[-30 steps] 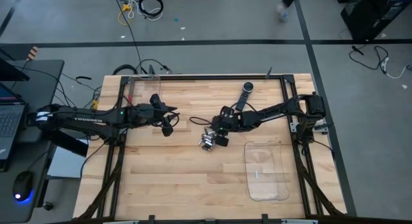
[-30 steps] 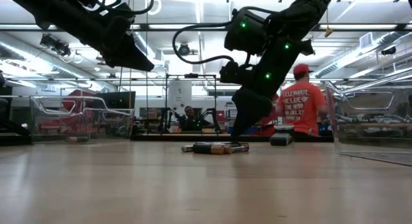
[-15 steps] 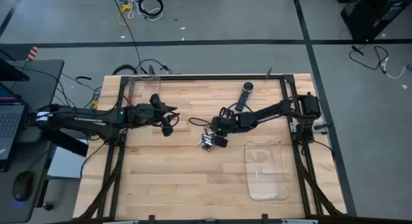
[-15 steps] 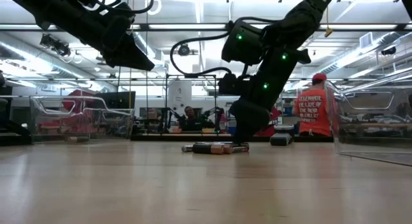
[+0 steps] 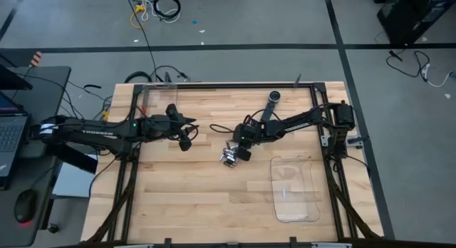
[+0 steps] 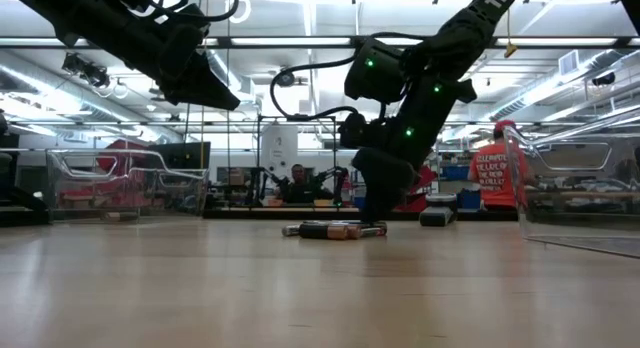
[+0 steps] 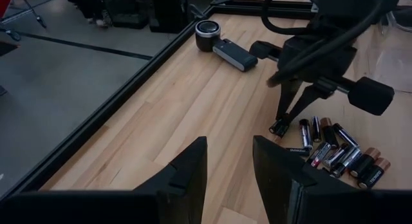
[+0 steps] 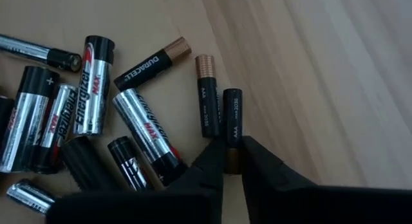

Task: Sort batteries
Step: Put the black battery into the top transparent bin

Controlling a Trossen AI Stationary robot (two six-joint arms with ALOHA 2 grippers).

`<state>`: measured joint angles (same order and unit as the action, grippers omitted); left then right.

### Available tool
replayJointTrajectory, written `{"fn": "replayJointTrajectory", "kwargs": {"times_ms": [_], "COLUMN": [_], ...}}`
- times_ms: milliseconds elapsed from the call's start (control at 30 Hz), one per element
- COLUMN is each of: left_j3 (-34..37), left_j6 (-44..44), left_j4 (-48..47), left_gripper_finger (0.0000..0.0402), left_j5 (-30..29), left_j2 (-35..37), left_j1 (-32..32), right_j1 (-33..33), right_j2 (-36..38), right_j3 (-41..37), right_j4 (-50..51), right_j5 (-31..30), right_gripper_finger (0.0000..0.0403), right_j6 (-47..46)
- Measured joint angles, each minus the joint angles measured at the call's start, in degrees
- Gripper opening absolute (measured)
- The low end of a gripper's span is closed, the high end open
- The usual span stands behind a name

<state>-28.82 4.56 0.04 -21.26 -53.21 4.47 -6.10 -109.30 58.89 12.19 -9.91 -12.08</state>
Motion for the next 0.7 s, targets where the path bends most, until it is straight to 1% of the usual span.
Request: {"fn": "replayJointTrajectory", "kwargs": {"times_ms": [167, 700], "left_j3": [0.0, 0.0], "left_j6": [0.07, 0.18], "left_j4": [0.01, 0.0], "left_gripper_finger": [0.0124, 0.0124], "left_j5": [0.0, 0.02], "left_j2": [0.02, 0.01], "left_j1": [-0.02, 0.0], "right_j1": [-0.36, -0.48], "right_j2": [-0.04, 2.24], "right_j3": [-0.03, -0.42], "right_j4": [0.07, -0.82], "right_j5": [0.01, -1.38], "right_gripper_finger": [0.0011, 0.0012], "right_j6": [-0.41, 0.22]}}
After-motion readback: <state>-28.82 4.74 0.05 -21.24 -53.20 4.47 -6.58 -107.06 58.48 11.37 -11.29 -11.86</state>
